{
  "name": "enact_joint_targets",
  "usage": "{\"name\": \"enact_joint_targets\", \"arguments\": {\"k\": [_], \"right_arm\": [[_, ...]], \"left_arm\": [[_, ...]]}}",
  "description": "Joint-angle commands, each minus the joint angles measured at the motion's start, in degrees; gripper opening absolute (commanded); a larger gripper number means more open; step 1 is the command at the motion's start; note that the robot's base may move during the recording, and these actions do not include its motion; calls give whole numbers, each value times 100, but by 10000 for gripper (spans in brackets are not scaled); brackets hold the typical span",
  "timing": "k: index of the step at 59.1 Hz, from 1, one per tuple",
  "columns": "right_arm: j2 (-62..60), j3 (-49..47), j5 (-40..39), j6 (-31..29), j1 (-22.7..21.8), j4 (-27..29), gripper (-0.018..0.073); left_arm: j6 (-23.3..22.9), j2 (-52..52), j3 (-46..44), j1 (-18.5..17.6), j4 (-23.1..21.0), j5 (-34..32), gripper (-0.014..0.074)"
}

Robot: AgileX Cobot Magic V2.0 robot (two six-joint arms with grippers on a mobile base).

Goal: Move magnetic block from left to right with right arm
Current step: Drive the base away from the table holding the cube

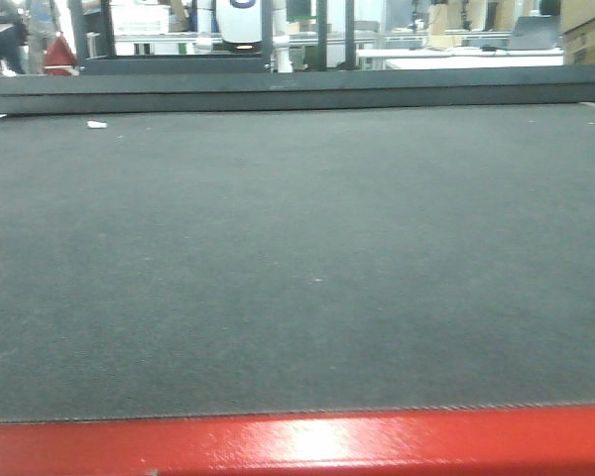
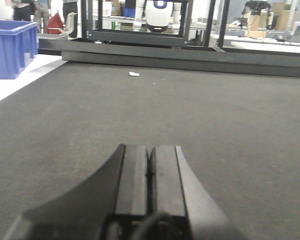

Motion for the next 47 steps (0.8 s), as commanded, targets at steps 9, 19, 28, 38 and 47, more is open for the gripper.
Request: {"name": "enact_joint_targets", "arguments": {"k": [9,19,28,38,47], "right_arm": [[65,-146,-500,-37,-38,10,130],[65,-146,-500,-37,-38,10,130],[65,-146,-500,-37,-38,10,130],[65,-146,-500,-37,-38,10,130],[65,-146,-500,-37,-38,10,130]], "left_arm": [[-25,-62,54,-30,0,-507,-116],[-25,-62,54,-30,0,-507,-116],[-25,-62,54,-30,0,-507,-115],[-25,-62,54,-30,0,-507,-115],[-25,-62,54,-30,0,-507,-116]]}}
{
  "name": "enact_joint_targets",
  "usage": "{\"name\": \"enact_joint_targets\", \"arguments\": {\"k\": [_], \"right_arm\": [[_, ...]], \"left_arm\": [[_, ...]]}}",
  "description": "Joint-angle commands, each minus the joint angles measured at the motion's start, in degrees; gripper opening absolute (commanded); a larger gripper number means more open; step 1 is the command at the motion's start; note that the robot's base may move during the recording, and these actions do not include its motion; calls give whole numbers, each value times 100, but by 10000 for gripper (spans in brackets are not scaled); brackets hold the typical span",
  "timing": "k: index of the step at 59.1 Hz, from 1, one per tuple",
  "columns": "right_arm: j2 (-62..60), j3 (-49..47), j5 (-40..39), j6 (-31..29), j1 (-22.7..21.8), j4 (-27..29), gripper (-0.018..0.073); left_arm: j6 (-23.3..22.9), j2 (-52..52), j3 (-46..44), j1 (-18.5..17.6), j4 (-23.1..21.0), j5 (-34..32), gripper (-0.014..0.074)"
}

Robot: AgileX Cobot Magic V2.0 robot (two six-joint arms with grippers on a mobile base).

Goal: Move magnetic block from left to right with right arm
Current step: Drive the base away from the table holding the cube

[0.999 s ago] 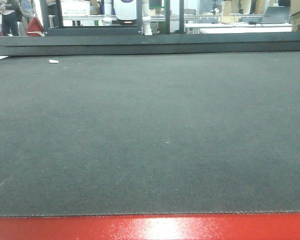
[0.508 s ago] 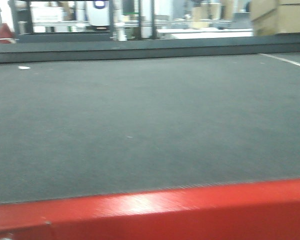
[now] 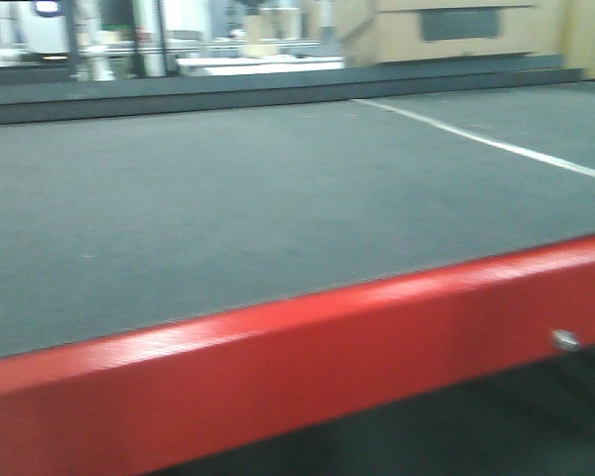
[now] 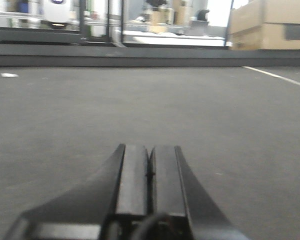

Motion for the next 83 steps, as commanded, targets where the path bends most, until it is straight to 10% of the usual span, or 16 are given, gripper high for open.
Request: {"name": "enact_joint_targets", "arguments": {"k": [1,83], "right_arm": [[65,-146,-500,-37,-38,10,130],[65,-146,-500,-37,-38,10,130]], "left_arm": [[-25,-62,54,-30,0,-507,-116],[-25,-62,54,-30,0,-507,-116]]}}
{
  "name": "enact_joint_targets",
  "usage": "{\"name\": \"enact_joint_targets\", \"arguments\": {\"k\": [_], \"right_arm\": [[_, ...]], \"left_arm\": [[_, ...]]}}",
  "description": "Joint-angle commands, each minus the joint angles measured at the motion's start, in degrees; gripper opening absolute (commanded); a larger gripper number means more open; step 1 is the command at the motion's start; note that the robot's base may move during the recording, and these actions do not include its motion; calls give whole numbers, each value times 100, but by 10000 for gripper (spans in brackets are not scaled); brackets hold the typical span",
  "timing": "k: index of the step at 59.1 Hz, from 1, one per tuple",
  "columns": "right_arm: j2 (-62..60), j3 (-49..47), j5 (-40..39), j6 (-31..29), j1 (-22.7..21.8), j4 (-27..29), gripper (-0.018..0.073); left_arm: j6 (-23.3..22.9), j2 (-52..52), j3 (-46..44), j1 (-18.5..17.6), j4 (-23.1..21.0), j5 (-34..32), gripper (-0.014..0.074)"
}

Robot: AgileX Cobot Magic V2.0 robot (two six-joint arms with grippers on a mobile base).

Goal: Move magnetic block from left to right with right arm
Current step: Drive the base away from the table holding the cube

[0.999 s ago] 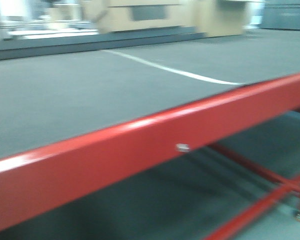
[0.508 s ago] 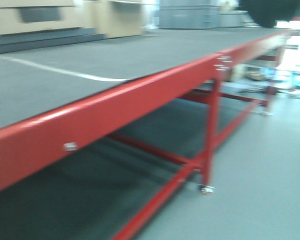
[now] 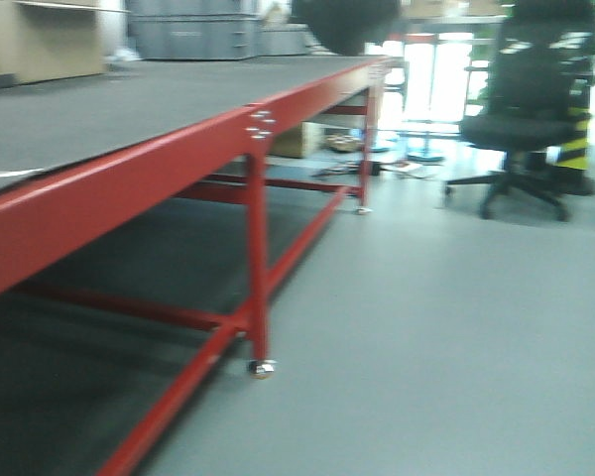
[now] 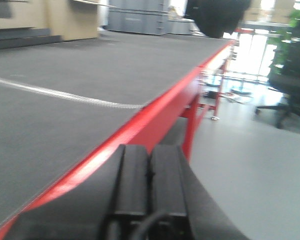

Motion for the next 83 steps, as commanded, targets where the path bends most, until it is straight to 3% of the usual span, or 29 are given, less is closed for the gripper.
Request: {"name": "enact_joint_targets", "arguments": {"k": [1,83], "right_arm": [[65,-146,-523,-37,-38,10,130],[65,-146,-523,-37,-38,10,130]], "left_arm": [[-25,-62,54,-30,0,-507,-116],[-25,-62,54,-30,0,-507,-116]]}}
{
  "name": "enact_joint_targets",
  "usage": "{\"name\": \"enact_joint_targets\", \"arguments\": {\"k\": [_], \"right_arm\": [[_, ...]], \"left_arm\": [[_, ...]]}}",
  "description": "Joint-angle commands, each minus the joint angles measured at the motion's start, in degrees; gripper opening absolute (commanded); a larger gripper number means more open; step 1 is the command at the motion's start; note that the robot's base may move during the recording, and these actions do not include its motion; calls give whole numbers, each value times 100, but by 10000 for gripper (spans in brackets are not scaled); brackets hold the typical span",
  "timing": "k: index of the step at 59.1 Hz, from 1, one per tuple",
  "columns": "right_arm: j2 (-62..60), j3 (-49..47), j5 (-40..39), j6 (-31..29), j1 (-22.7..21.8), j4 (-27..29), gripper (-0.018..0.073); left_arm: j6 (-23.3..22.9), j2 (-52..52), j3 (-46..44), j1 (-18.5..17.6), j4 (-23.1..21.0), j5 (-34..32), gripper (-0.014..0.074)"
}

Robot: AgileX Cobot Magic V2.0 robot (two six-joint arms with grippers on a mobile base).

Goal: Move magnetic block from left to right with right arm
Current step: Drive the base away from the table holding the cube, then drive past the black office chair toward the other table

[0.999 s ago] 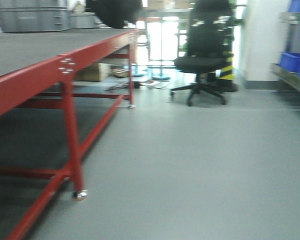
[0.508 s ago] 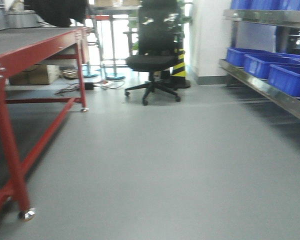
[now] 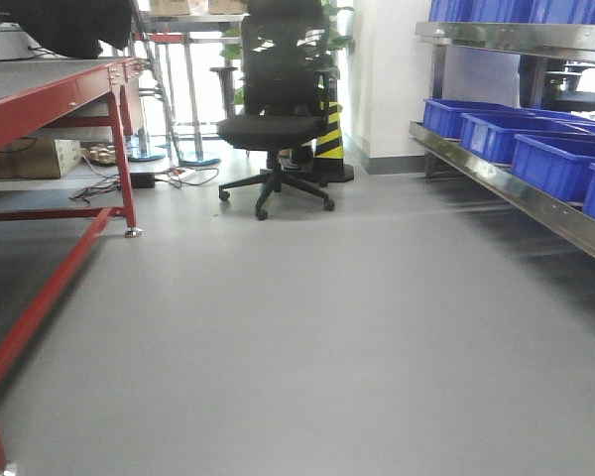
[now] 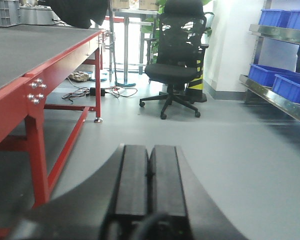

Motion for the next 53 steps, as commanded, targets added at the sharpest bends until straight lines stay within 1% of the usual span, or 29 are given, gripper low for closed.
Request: {"name": "enact_joint_targets", "arguments": {"k": [1,53], "right_arm": [[65,-146,-523,-37,-29,10,130],[65,-146,-523,-37,-29,10,130]], "left_arm": [[-25,-62,54,-30,0,-507,-116],[-25,-62,54,-30,0,-507,-116]]}}
